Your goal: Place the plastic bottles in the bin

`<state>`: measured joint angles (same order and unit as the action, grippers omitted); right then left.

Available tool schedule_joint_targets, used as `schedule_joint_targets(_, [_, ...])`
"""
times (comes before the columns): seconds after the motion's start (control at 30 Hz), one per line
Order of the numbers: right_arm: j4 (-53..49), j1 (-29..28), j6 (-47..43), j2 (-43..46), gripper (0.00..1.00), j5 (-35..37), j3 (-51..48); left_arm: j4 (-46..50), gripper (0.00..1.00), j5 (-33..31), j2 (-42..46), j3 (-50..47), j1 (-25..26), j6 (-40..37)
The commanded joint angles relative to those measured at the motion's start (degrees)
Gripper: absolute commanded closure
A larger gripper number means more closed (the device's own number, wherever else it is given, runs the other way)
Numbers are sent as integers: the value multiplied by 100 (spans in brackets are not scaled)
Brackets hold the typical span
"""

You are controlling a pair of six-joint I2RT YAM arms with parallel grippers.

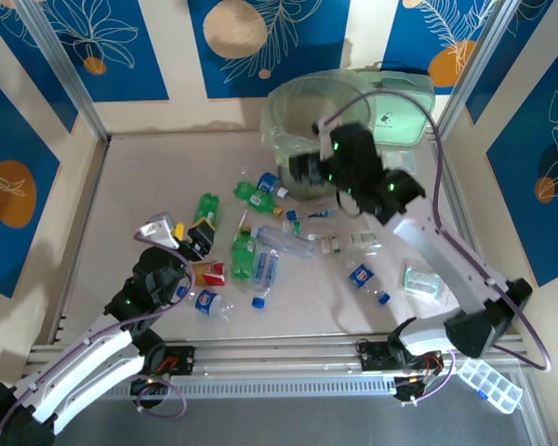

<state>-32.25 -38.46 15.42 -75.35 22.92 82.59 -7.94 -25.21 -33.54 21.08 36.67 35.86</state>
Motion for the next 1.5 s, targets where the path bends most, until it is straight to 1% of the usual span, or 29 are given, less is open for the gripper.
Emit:
schedule_joint_targets(0.0, [436,-626,13,697,31,971,-1145,31,23,-112,53,113,42,130])
schedule_joint_targets(0.07, [481,-1104,166,1086,29,1587,-1945,28,24,-42,20,137,40,93])
schedule_joint_targets(0.13, [153,-1203,561,1327,29,1609,-2489,17,24,12,-36,159,41,67])
schedule_joint_targets(0.2, [-358,-1115,1133,1378,28,1397,-2853,-5,24,25,-78,159,37,54])
schedule_joint_targets(0.23, [-617,-1115,1446,1387,27,1496,-3063,-10,24,32,-83,151,40,61])
schedule_joint_targets(0.3, [-910,-1129,2010,1541,14,1899,-3502,-57,24,35,-66,120,42,63])
schedule_joint_targets(0.33, [-933,-1085,2175,1695,5,1953,-3765,-67,24,25,-65,107,42,67])
schedule_joint_targets(0.37, [-987,-986,2375,1880,0,1985,-3955,-67,24,9,-56,105,42,62])
schedule_joint_targets(0.4, [-1040,-893,2552,2043,1,2009,-4129,-75,24,0,-64,98,36,59])
schedule_joint_targets(0.5, [-966,-439,2853,2568,1,1765,-4636,-84,24,14,-66,94,41,13])
schedule_joint_targets(0.53, [-910,-214,2910,2697,1,1586,-4796,-108,24,37,-52,83,42,-8])
schedule_joint_targets(0.63, [-614,558,2926,3053,1,714,-5158,-137,24,44,26,50,38,-46])
schedule_joint_targets(0.7, [-490,954,2931,3237,1,229,-5312,-154,24,18,71,13,42,-70])
schedule_joint_targets(0.8, [-431,1440,2991,3343,1,-413,-5418,-160,24,16,102,10,40,-84])
schedule_joint_targets(0.87, [-473,1766,3095,3226,1,-813,-5438,-171,24,38,93,17,41,-88])
schedule_joint_targets(0.93, [-506,1967,3141,3064,1,-1052,-5437,-177,24,48,89,19,42,-90])
schedule_joint_targets(1.07, [-511,2007,3244,2854,1,-1234,-5431,-159,24,43,126,19,35,-103])
schedule_joint_targets(1.27, [-502,1939,3115,2785,1,-1571,-5437,-172,24,52,146,2,41,-89])
schedule_joint_targets(1.37, [-416,1736,3084,2584,1,-1448,-5452,-194,25,50,174,-18,40,-85])
schedule_joint_targets(1.47, [-443,1395,3108,2074,1,-1167,-5275,-190,24,37,198,-33,37,-79])
